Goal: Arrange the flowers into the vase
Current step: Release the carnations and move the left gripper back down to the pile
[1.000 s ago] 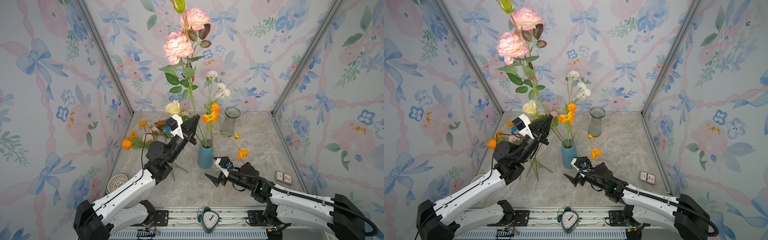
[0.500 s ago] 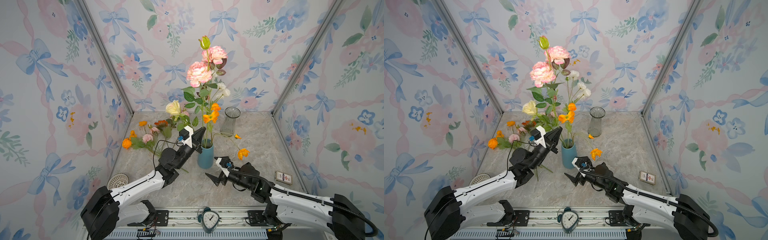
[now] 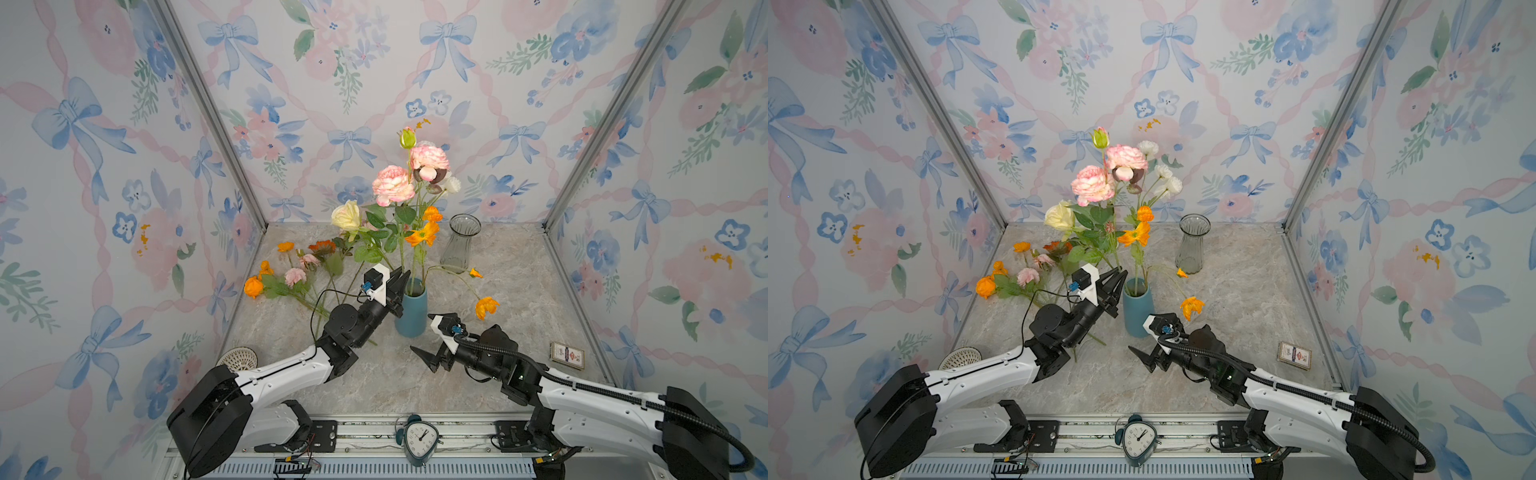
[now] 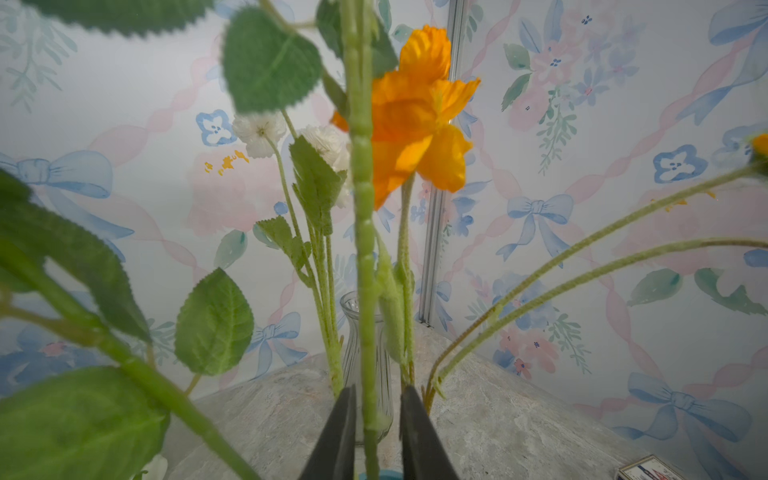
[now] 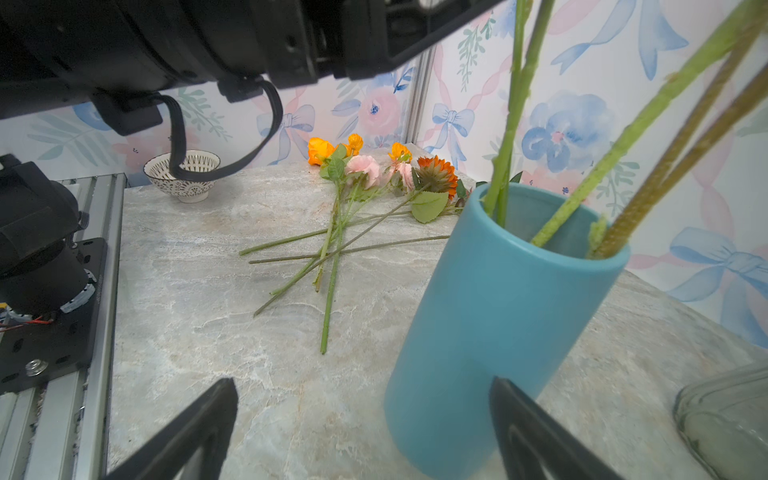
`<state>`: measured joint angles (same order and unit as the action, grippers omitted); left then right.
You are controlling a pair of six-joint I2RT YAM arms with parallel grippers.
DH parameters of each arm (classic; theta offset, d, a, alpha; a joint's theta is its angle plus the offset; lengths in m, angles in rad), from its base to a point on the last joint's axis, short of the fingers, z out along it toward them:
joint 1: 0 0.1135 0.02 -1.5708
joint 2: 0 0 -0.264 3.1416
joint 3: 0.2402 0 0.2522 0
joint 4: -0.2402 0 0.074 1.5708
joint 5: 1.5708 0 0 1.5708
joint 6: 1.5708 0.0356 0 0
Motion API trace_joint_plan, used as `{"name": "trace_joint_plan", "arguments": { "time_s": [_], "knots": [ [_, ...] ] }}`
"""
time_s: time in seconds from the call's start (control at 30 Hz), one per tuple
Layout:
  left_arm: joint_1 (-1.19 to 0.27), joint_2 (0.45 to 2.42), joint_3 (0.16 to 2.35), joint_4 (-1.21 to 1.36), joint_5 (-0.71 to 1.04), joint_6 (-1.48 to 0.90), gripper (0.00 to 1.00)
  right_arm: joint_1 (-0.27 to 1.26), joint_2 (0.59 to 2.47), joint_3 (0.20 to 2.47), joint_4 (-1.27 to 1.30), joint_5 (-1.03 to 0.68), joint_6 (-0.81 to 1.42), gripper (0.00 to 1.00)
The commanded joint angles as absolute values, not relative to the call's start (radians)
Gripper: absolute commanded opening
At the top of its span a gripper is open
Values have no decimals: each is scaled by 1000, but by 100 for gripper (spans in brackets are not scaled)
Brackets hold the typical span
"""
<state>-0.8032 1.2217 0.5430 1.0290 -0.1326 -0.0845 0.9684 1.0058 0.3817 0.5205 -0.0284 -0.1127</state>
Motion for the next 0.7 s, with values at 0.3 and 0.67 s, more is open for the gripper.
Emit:
{"name": "trace_joint_plan", "arguments": {
  "time_s": [0.3,0.67],
  "knots": [
    [-790,1189,552,997,-113,-98,49,957,1008,380,534,-31,-104,97],
    [-788,860,585,430,-269,-120,53,958,930,369,494,-34,-103,97]
  ]
}}
